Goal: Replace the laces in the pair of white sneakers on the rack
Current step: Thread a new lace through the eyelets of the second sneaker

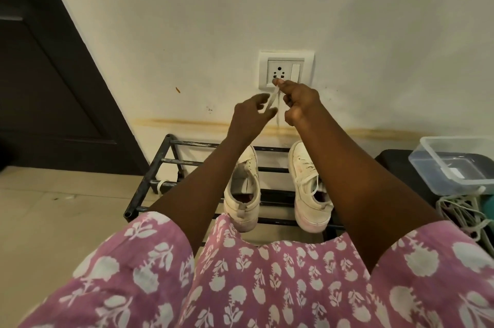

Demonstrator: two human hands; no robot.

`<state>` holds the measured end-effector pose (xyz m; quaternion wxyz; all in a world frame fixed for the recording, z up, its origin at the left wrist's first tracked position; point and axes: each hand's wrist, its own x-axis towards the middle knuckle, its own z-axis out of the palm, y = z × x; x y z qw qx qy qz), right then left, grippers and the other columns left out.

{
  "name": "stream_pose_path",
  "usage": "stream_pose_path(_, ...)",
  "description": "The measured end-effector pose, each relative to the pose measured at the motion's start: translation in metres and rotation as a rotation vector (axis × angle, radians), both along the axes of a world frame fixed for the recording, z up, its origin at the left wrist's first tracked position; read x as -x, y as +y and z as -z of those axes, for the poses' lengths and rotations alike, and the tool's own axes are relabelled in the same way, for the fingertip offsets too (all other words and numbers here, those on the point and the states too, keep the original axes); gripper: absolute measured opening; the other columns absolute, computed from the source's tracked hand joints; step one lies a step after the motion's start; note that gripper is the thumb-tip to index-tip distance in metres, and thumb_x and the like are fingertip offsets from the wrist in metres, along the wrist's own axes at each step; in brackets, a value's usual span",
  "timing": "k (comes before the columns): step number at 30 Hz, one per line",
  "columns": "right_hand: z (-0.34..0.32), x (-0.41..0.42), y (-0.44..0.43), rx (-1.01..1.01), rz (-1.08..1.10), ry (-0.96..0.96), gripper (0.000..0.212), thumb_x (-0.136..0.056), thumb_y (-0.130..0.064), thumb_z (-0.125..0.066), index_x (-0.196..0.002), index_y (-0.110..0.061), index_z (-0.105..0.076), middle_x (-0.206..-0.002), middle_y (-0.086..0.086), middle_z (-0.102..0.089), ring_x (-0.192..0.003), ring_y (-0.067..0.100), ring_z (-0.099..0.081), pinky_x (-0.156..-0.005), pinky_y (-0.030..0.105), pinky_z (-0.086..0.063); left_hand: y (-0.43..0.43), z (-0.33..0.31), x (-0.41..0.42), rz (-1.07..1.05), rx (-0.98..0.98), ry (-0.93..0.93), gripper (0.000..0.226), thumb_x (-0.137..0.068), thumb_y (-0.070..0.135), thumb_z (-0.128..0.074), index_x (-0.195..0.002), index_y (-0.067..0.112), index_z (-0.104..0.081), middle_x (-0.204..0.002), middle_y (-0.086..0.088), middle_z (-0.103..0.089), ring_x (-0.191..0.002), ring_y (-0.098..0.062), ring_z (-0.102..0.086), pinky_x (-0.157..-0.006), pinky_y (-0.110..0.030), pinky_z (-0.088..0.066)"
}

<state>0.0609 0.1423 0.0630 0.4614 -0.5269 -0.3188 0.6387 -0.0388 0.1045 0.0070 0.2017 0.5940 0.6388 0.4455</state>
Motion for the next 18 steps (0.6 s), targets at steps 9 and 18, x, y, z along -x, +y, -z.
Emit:
stream_pose_path(9, 0.019, -0.012, -0.001, 0.019, -0.158, 0.092, 0.054, -0.091, -0.022, -0.059, -0.14, -0.005, -0.041, -0.077, -0.006, -0.039, -0.063, 0.008, -0.036, -0.072, 0.028, -0.037, 0.005, 0.011, 0.012, -0.102, -0.012, 0.485, 0.029, -0.096, 0.021, -0.046, -0.111, 0.011, -0.07, -0.101, -0.012, -0.071, -0.093, -0.032, -0.059, -0.078, -0.03, -0.038)
stream_pose_path(18, 0.039, -0.031, 0.0, 0.014, -0.166, 0.026, 0.063, -0.094, -0.031, -0.054, -0.145, -0.002, -0.031, -0.118, 0.009, -0.05, -0.058, 0.011, -0.034, -0.079, 0.027, -0.034, -0.016, 0.048, 0.083, -0.265, 0.165, 0.568, 0.029, -0.097, 0.016, -0.045, -0.116, 0.009, -0.067, -0.11, -0.017, -0.067, -0.104, -0.036, -0.055, -0.082, -0.037, -0.044)
